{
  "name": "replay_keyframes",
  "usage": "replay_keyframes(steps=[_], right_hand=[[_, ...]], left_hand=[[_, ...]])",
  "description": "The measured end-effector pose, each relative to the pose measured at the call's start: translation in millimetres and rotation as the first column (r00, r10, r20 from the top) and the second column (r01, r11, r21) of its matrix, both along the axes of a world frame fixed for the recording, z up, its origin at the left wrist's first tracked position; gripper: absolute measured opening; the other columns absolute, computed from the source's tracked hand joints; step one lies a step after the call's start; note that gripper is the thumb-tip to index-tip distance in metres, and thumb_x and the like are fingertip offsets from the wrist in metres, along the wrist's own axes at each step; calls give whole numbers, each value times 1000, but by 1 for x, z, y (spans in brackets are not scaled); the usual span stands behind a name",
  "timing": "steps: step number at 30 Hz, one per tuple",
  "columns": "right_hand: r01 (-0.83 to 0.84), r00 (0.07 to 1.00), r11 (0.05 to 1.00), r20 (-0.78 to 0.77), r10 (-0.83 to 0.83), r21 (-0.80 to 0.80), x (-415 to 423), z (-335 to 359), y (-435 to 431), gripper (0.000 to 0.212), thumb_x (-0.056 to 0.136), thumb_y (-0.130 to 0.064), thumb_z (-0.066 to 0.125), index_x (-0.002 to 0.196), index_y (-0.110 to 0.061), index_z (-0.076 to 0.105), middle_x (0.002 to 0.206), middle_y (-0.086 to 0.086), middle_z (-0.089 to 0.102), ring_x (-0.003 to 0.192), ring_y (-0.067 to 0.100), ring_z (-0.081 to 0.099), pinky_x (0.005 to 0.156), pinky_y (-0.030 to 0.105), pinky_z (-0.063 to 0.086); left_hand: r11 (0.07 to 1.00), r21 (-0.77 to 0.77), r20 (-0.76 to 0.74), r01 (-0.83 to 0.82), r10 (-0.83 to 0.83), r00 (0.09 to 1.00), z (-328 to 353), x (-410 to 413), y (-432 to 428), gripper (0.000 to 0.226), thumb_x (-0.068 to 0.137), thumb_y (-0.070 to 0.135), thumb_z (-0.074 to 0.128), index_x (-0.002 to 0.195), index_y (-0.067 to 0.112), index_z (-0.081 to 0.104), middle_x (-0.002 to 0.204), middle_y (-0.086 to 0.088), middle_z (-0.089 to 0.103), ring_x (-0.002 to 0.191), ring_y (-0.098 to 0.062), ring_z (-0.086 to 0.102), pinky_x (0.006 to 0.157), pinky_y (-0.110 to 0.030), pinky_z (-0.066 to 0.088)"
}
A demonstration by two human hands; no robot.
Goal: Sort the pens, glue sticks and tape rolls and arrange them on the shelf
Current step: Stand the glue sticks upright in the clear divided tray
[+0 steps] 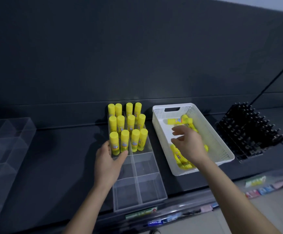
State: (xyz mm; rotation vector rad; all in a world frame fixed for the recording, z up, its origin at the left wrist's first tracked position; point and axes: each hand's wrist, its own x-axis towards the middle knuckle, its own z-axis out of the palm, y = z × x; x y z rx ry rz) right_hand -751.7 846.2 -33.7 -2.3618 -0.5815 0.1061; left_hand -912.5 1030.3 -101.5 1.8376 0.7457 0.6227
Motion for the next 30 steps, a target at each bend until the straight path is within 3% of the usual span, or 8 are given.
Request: replay_keyframes(steps=[4, 7, 11, 16, 21, 24, 27, 30], right_hand=[[43, 999, 996, 8, -42, -72, 14, -8, -36, 29, 84, -7, 62, 112, -12, 64, 100, 0, 66, 79, 17, 61, 68, 27, 45], [54, 997, 989, 58, -46, -138, 34, -11, -60, 25, 83, -8, 61, 107, -13, 66, 97, 0, 69, 75, 16, 58, 67, 25, 41], [-6, 999, 986, 47, 15, -167, 58, -10, -82, 22, 80, -6, 62, 100, -14, 69, 91, 0, 70, 78, 18, 63, 73, 28, 49], [-185, 976, 970, 87, 201, -159, 78, -13, -97, 17, 80, -4, 60, 93, -11, 69, 87, 6, 70, 79, 23, 64, 72, 32, 50], [-205, 953, 974, 246, 176, 95, 76, -18, -107, 29, 83, 6, 55, 107, -5, 67, 102, 8, 67, 91, 22, 62, 79, 17, 41], [-160, 962, 962, 253, 102, 221, 74, -18, -111, 30, 81, 10, 52, 105, -3, 66, 98, 10, 65, 89, 24, 61, 74, 11, 33], [-139, 977, 968, 191, 99, 208, 77, -18, -110, 33, 83, 9, 48, 110, -2, 64, 103, 12, 63, 94, 26, 60, 75, 13, 33], [-135, 982, 972, 155, 106, 193, 77, -19, -109, 34, 85, 6, 46, 113, -4, 63, 109, 11, 61, 97, 26, 60, 76, 14, 34]], left_hand=[[996, 76, -102, -45, 53, 993, 9, -4, -8, 38, 78, 24, 78, 110, 25, 57, 105, 5, 59, 111, -25, 56, 90, -38, 47], [960, 203, -136, -191, 221, 966, 26, -11, -19, 69, 78, 25, 77, 137, 7, 46, 132, -14, 48, 125, -28, 44, 101, -40, 39], [905, 363, -13, -223, 245, 969, 59, 3, -51, 53, 78, 17, 76, 125, 8, 55, 118, -8, 52, 112, -25, 50, 91, -32, 40], [930, 366, -4, -36, 40, 999, 79, 54, -116, 38, 80, 17, 74, 116, 14, 63, 110, 9, 48, 101, -18, 56, 91, -33, 46], [903, 322, -292, 285, -191, 937, 65, 121, -162, 43, 84, 29, 66, 125, 19, 57, 120, 2, 52, 112, -13, 52, 88, -19, 38], [880, 234, -540, 413, -236, 808, 54, 154, -174, 49, 82, 30, 65, 126, 14, 53, 121, -7, 53, 114, -23, 52, 89, -28, 41], [847, 173, -743, 502, -222, 631, 44, 174, -183, 38, 77, 25, 65, 109, 11, 50, 111, -9, 55, 102, -29, 59, 73, -33, 48], [807, 211, -805, 552, -176, 566, 37, 189, -190, 39, 78, 29, 63, 113, 15, 50, 110, -7, 59, 101, -28, 61, 78, -35, 52]])
